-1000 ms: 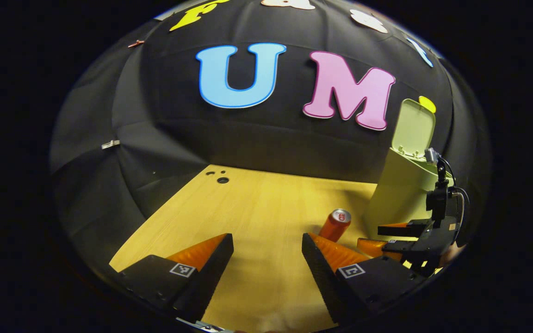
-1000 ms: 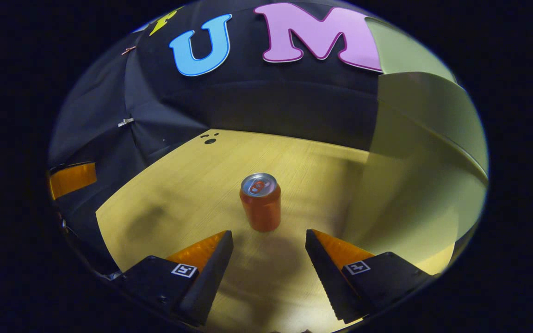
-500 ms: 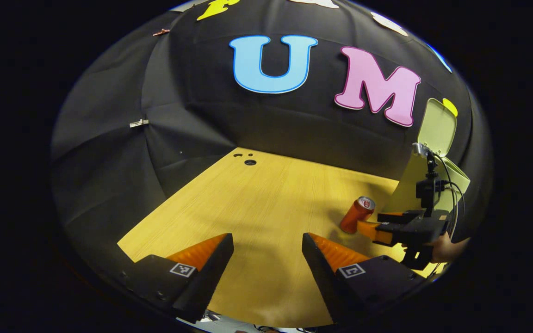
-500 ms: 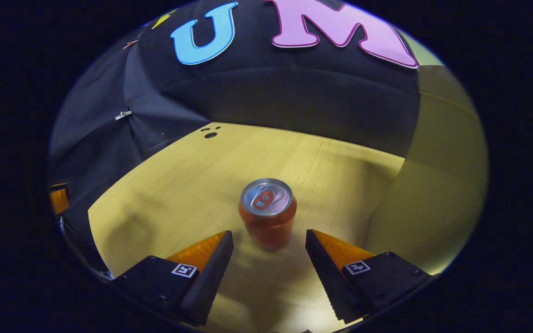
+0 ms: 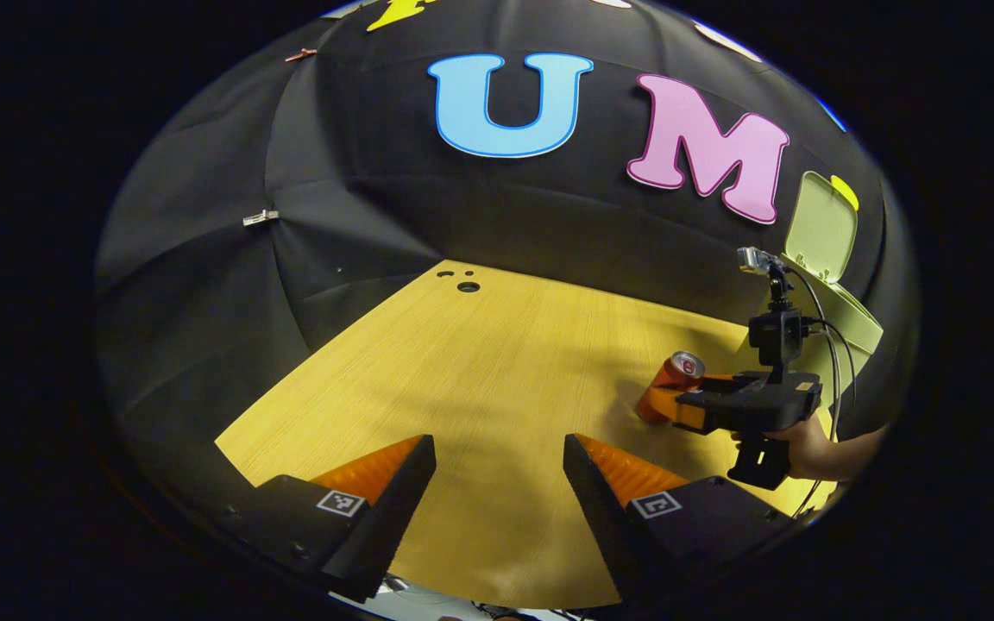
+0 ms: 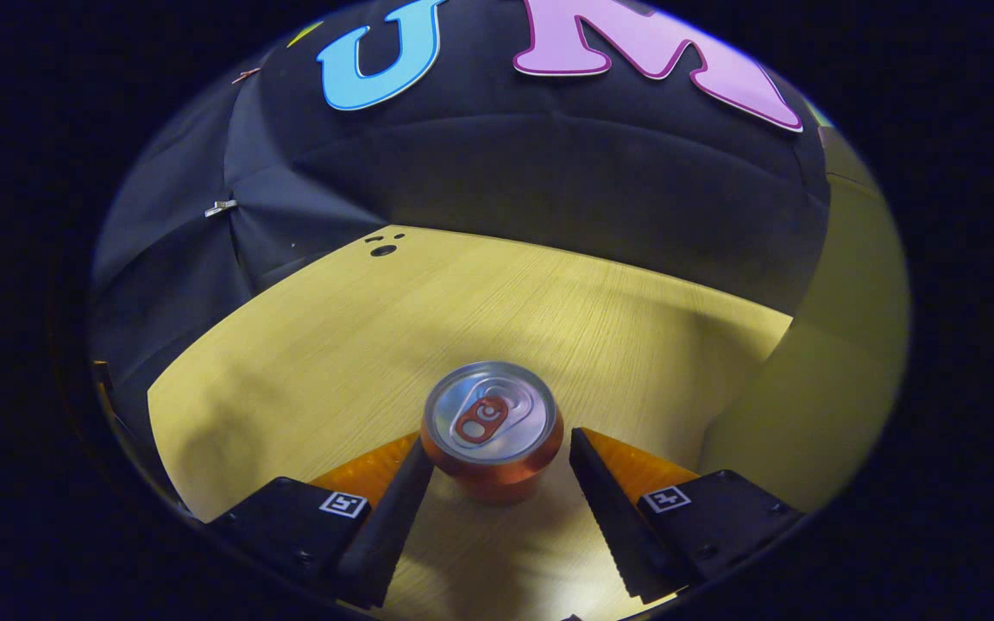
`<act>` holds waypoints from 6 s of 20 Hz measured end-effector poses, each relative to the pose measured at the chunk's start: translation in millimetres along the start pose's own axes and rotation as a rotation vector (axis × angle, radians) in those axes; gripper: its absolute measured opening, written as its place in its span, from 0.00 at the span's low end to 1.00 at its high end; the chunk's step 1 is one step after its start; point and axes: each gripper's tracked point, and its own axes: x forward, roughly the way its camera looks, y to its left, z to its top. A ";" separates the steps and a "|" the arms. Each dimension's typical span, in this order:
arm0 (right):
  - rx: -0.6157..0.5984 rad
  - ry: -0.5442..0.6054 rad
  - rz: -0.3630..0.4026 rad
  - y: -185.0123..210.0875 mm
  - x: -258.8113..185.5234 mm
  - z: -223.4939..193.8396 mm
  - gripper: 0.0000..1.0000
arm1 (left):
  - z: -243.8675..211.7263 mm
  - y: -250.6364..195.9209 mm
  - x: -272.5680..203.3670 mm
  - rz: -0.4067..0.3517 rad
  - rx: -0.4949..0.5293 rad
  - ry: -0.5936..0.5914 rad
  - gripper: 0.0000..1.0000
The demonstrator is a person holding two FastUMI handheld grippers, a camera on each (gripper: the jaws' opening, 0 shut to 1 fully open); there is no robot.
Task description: Press the lid of the desktop garbage bin to open it, pick up the crumpled paper on the desktop and throw it into the bin, then pick up the pop can on the desktop and drop it into the bin, and finally close the garbage bin lid.
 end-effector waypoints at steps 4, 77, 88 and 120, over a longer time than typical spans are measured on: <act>-0.015 0.000 0.008 2.1 -1.4 0.6 0.83 | 3.2 -4.0 1.2 -0.006 0.020 0.000 0.96; 0.017 -0.479 -0.389 -217.5 -315.6 243.5 0.98 | -24.6 -52.5 -46.0 -0.029 0.050 -0.044 0.96; -0.016 -0.612 -0.410 -235.1 -348.6 353.5 0.97 | -30.3 -39.6 -52.3 0.007 0.021 -0.046 0.96; 0.183 -0.426 -0.350 -228.5 -306.1 249.7 0.97 | -24.6 -68.9 -41.1 -0.109 0.020 -0.056 0.96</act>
